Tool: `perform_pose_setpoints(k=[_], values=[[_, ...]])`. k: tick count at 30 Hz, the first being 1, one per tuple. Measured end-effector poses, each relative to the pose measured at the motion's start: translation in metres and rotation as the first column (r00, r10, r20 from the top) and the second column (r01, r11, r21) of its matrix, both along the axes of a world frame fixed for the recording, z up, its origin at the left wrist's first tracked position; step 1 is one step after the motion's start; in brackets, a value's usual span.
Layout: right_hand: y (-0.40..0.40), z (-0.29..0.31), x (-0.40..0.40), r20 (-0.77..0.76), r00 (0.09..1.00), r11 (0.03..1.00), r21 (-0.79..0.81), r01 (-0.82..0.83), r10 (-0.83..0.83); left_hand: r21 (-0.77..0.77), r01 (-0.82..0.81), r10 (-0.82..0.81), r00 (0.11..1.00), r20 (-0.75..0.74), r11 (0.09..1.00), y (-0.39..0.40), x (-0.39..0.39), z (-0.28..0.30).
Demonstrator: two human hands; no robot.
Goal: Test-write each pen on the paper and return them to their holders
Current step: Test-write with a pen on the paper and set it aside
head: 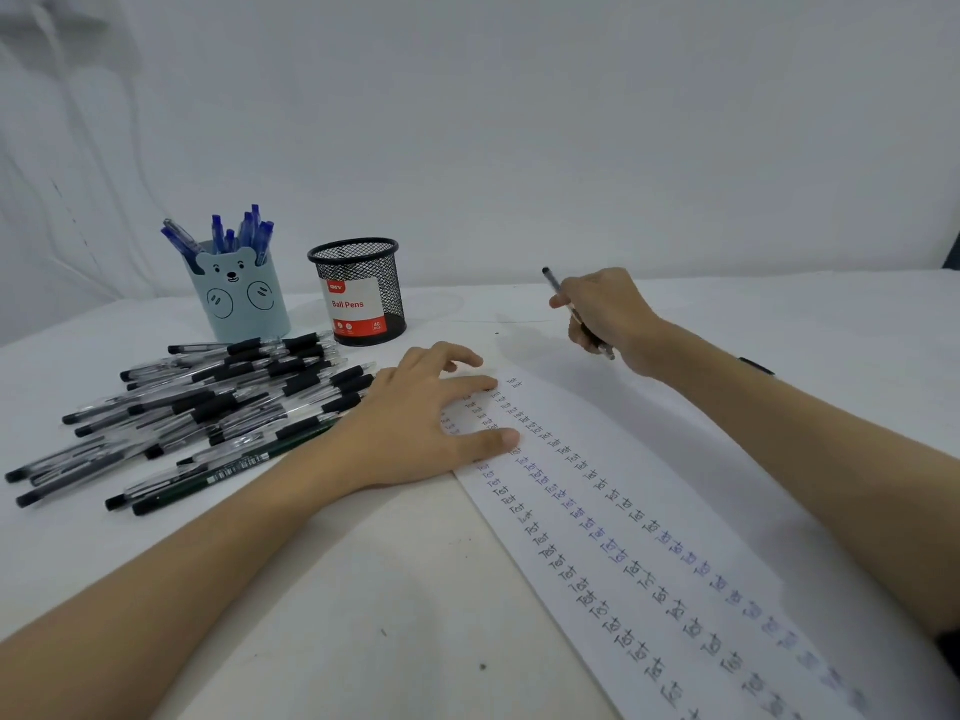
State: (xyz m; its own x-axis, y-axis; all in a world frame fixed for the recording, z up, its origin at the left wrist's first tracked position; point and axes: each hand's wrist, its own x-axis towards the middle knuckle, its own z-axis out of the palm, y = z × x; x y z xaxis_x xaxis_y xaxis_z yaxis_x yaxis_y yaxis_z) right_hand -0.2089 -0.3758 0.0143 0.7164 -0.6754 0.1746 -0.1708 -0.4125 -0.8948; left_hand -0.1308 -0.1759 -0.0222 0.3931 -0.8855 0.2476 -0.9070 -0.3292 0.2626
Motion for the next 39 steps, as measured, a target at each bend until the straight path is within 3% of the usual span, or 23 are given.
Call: perform_pose_setpoints(k=[4,6,16,23,29,34,39], values=[[-0.016,-0.004,-0.017,-0.219,0.969,0.923,-0.385,0.023,-0.116,0.003,0.006,-0.006,1.000,-0.010,1.000,0.001,-0.006,0.003],[-0.022,-0.007,-0.028,-0.241,0.951,0.873,-0.484,0.057,-0.196,-0.006,0.026,-0.026,0.998,-0.059,1.000,-0.001,-0.008,0.003],[-0.025,-0.011,-0.081,-0.346,0.839,0.769,-0.626,0.127,-0.420,-0.041,0.067,-0.072,0.987,-0.142,0.997,0.003,-0.003,-0.001],[-0.022,-0.007,-0.091,-0.293,0.819,0.711,-0.678,0.186,-0.494,-0.052,0.066,-0.073,0.985,-0.156,0.996,0.004,-0.007,-0.001],[0.009,0.014,-0.059,-0.232,0.902,0.717,-0.688,0.113,-0.364,-0.039,0.059,-0.064,0.985,-0.162,0.998,0.014,-0.006,0.002],[0.055,0.044,-0.011,-0.241,0.962,0.709,-0.701,-0.081,-0.129,-0.128,-0.026,0.010,0.992,-0.128,0.991,0.055,0.005,0.013],[0.102,0.044,0.038,-0.294,0.947,0.702,-0.647,-0.296,0.128,-0.205,-0.144,0.143,0.990,-0.016,0.968,0.112,0.024,0.015]])
